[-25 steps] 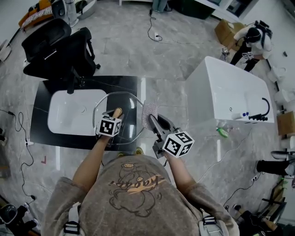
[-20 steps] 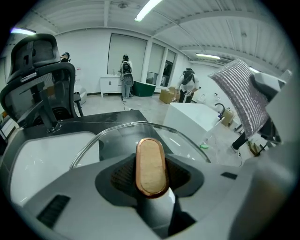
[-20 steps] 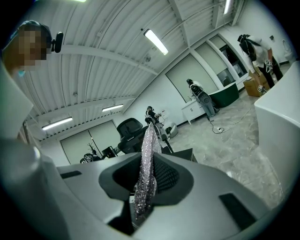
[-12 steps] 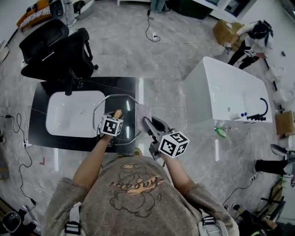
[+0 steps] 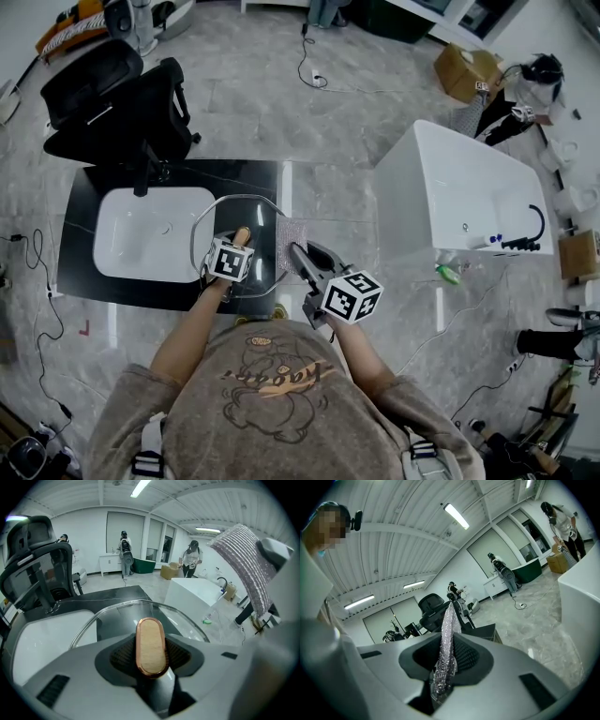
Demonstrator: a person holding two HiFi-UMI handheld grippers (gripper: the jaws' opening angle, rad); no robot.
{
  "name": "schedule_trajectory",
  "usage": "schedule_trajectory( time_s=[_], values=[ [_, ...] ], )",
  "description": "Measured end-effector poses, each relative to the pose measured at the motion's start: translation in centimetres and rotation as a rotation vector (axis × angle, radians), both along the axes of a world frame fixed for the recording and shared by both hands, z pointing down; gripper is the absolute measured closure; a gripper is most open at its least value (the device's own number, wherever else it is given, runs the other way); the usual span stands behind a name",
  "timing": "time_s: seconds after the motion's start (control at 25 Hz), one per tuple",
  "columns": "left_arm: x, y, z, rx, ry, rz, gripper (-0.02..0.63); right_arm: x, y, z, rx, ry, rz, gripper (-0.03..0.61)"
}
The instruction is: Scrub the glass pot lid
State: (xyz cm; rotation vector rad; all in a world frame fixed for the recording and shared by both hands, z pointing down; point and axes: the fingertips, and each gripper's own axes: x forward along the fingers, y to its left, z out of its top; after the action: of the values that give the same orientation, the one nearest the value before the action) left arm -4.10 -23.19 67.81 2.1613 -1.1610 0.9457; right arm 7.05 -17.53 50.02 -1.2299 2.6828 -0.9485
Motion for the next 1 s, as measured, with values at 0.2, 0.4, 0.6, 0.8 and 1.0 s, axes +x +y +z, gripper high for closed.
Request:
schedule_trajectory(
  time_s=[0.2, 0.4, 0.6, 0.8, 1.0],
  values=[
    [0.3, -0.2, -0.4, -0.001, 0.000, 0.021, 0.413, -0.2, -0.3, 0.3, -0.002, 0.009, 0.001, 0.499],
    [-0.2, 0.1, -4.5, 0.048, 0.060, -0.008, 0.410, -0.4, -0.4, 0.6, -0.003, 0.019, 0.002, 0.499],
    [-1.3, 0.4, -9.8, 0.178, 0.150, -0.054, 0.597, -0.9, -0.5, 0.6, 0.004, 0.025, -0.004, 0.499],
    [-1.3, 1.6, -14.7, 0.294, 0.278, -0.047, 0.597, -1.7, -0.4, 0.3, 0.027, 0.037, -0.018, 0.499],
    [-2.3, 3.4, -18.4, 0.435, 0.380, -0.078, 0.597, -2.1, 0.0, -0.4, 0.066, 0.068, -0.026, 0.499]
  ],
)
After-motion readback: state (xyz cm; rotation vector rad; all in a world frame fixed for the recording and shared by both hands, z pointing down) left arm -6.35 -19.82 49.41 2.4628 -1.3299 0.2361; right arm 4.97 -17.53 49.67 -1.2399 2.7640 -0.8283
